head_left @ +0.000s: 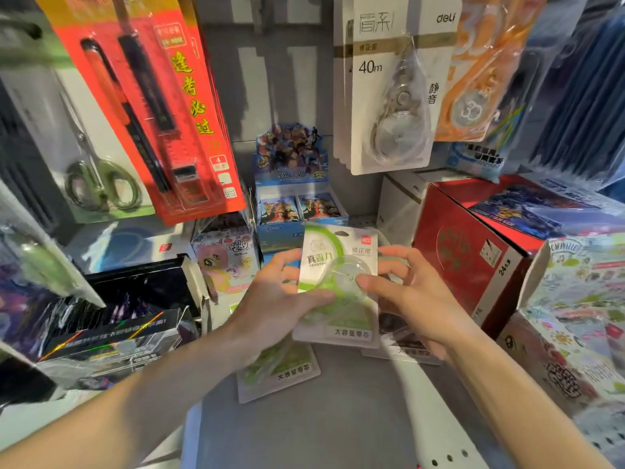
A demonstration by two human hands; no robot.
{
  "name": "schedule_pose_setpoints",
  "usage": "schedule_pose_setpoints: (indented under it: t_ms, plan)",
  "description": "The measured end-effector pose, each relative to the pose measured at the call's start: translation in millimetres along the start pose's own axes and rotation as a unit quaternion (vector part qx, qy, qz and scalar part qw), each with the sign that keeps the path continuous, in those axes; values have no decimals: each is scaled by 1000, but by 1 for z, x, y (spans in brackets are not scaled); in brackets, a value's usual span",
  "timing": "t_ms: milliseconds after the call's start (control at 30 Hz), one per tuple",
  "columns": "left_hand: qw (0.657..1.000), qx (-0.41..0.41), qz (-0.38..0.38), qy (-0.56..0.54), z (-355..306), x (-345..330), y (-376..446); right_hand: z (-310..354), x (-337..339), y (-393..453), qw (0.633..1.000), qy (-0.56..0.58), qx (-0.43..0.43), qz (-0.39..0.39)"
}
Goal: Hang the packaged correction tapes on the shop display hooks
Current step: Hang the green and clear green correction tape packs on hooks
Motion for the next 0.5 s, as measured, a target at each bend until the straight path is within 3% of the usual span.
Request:
schedule_pose_setpoints:
  t_ms: [167, 333, 433, 500]
  plan:
    - [998, -50, 17, -45, -20, 19, -30, 25, -24, -5, 998, 28, 34, 49]
    - [995, -90, -37, -22, -32, 63, -64, 42, -66, -18, 992, 65, 40, 100]
    - [990, -119, -72, 29, -35, 92, -85, 47, -78, -21, 992, 19, 60, 113]
    - [985, -124, -96, 72, -33, 107, -95, 40, -80, -19, 988, -78, 77, 107]
Point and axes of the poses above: each hand's wrist, its own y-axis towards the middle knuckle, its own x-axis out of the back of the hand, z = x × y, the point moved 10 cm from there along y, towards the middle knuckle, and after that the axes turned 5 degrees about x, right-handed, at the moved point
